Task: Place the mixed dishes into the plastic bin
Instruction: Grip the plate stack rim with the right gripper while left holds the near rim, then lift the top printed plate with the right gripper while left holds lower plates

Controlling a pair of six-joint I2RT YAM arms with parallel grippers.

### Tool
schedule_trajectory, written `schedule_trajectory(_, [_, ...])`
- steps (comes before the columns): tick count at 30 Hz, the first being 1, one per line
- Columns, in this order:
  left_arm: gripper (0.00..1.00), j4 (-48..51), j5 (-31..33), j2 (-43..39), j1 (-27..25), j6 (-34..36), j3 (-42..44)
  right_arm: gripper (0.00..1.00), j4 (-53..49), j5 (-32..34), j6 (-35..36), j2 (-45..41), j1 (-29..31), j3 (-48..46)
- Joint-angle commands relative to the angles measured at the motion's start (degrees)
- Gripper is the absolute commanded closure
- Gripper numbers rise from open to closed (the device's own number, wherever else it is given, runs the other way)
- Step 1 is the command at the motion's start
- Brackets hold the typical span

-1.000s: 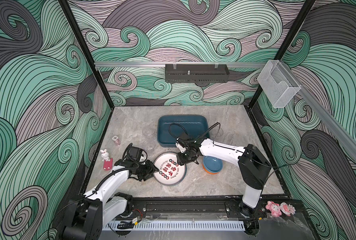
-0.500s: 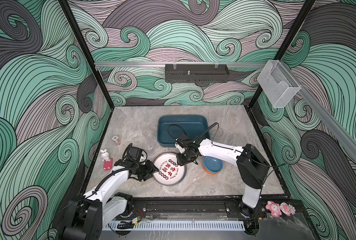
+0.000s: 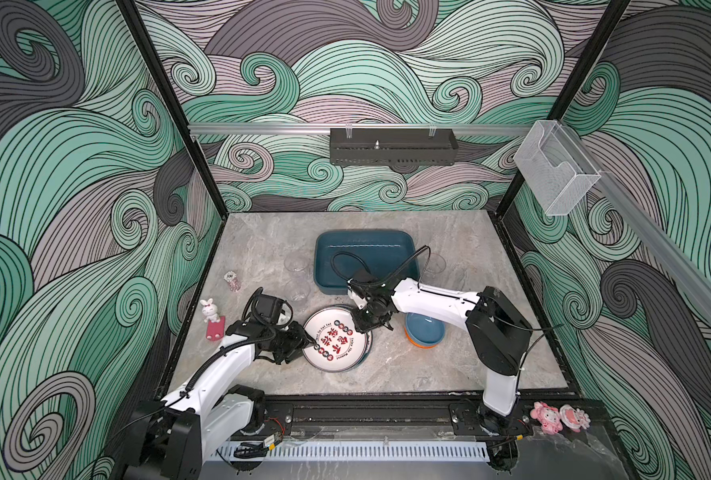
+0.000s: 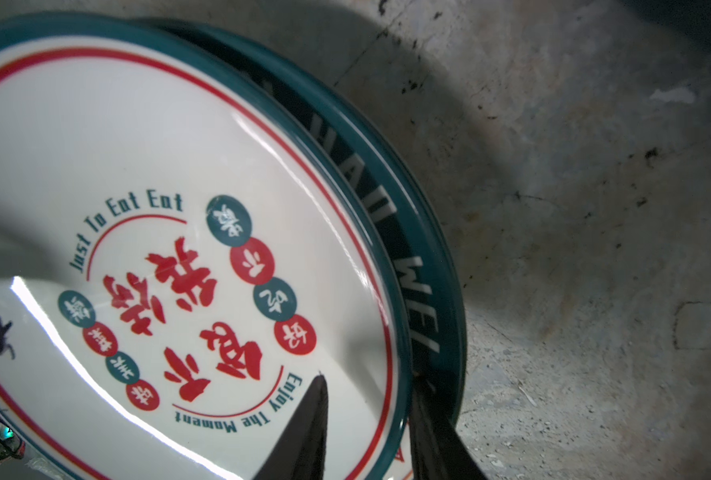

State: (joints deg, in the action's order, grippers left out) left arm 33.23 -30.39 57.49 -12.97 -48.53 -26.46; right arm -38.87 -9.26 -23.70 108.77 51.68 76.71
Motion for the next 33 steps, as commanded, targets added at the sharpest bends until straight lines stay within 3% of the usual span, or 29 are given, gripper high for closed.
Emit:
schedule_trajectory(1, [0.57,2.60,1.12,-1.28,-0.43,-0.09,-1.14,0.70,-0.89,-1.35,0.61,0.64,0.52,1.43])
schedule_trajectory(7, [0.64,3.93,1.30,-2.19,-0.35,0.11,-1.30,0.75,-0.91,-2.35,0.54,1.26,0.48,1.59])
schedule_trajectory(21, [0.89,6.70,1.13,-4.79,-0.33,0.37,-2.49,0.76,-0.83,-2.99,0.68,0.60,0.79,1.69])
schedule_trajectory(27, [1.00,7.64,0.80,-5.72,-0.39,0.63,-3.88,0.71,-0.94,-2.18,0.72,-1.52,0.66,1.69])
schedule_trajectory(33, [1.00,8.16,0.03,-7.33,-0.38,0.28,-5.80,0.61,-0.94,-0.27,0.20,-6.21,-0.14,1.43])
